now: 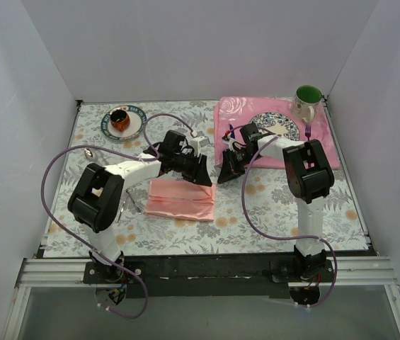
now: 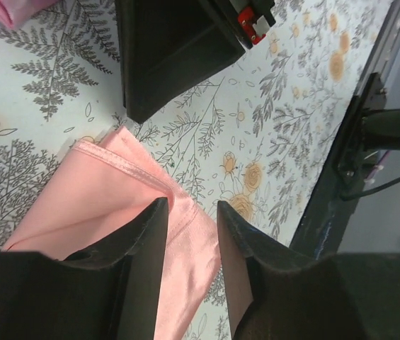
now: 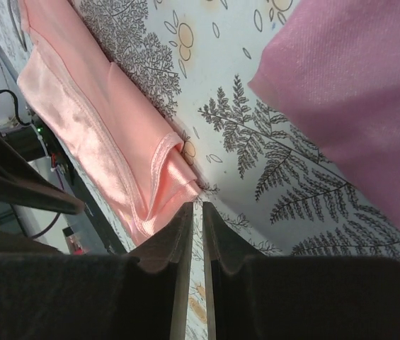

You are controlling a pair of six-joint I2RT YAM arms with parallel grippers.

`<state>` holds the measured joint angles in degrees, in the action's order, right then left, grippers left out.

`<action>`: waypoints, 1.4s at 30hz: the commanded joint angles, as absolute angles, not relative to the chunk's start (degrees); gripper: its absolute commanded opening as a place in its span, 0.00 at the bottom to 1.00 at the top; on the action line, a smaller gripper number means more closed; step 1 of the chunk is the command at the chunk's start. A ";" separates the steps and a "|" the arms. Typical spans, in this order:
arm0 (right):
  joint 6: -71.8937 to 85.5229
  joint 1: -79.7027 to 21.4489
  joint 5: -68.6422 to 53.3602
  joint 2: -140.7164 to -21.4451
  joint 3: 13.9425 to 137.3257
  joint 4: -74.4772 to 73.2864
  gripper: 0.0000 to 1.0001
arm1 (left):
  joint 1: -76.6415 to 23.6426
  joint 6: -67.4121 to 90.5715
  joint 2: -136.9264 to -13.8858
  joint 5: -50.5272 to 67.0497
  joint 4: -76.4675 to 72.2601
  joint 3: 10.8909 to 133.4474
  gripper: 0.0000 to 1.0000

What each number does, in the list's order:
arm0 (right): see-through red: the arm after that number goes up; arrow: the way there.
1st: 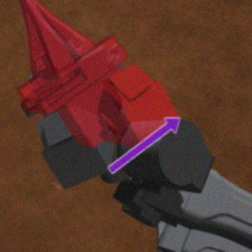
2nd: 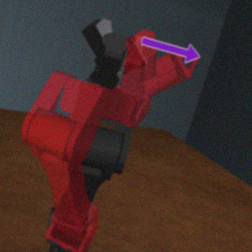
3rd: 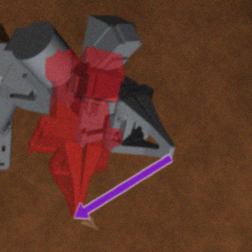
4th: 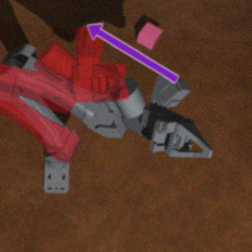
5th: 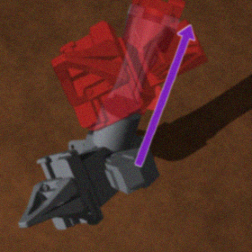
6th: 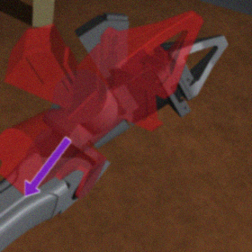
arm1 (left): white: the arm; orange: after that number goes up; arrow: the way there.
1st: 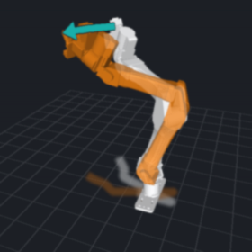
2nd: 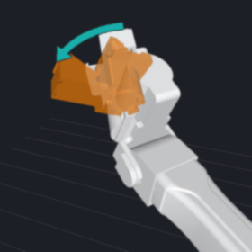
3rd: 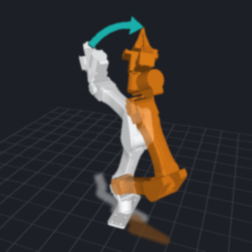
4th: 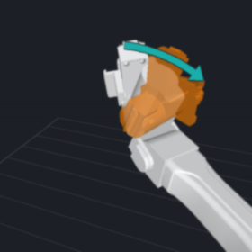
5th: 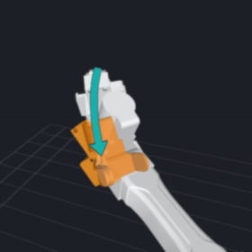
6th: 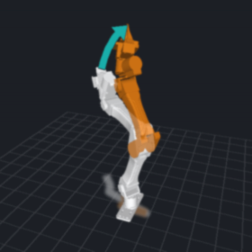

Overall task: Fold the napkin into a case and place the utensils inside
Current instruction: Smooth out the 2/3-rectangle-folded napkin.

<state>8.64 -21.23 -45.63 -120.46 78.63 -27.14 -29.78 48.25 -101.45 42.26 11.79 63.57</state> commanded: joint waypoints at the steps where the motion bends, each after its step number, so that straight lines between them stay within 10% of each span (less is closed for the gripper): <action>1: 8.96 -21.27 -47.02 -121.81 81.56 -27.69 0.19 | -32.34 45.00 -103.97 35.07 15.20 66.35 0.31; 17: 10.11 -22.50 -48.17 -122.69 81.39 -27.60 0.33 | -36.74 42.45 -105.73 33.22 15.91 66.62 0.27; 31: 9.76 -22.76 -47.64 -125.59 83.85 -28.56 0.11 | -37.09 39.90 -104.77 34.27 15.47 64.16 0.00; 42: 9.49 -22.68 -46.94 -127.18 84.81 -29.09 0.01 | -37.44 36.30 -100.90 35.15 14.06 59.07 0.00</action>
<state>10.31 -22.55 -48.18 -126.17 83.05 -28.67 -36.86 38.76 -104.84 33.61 14.28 60.99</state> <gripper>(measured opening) 0.023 0.010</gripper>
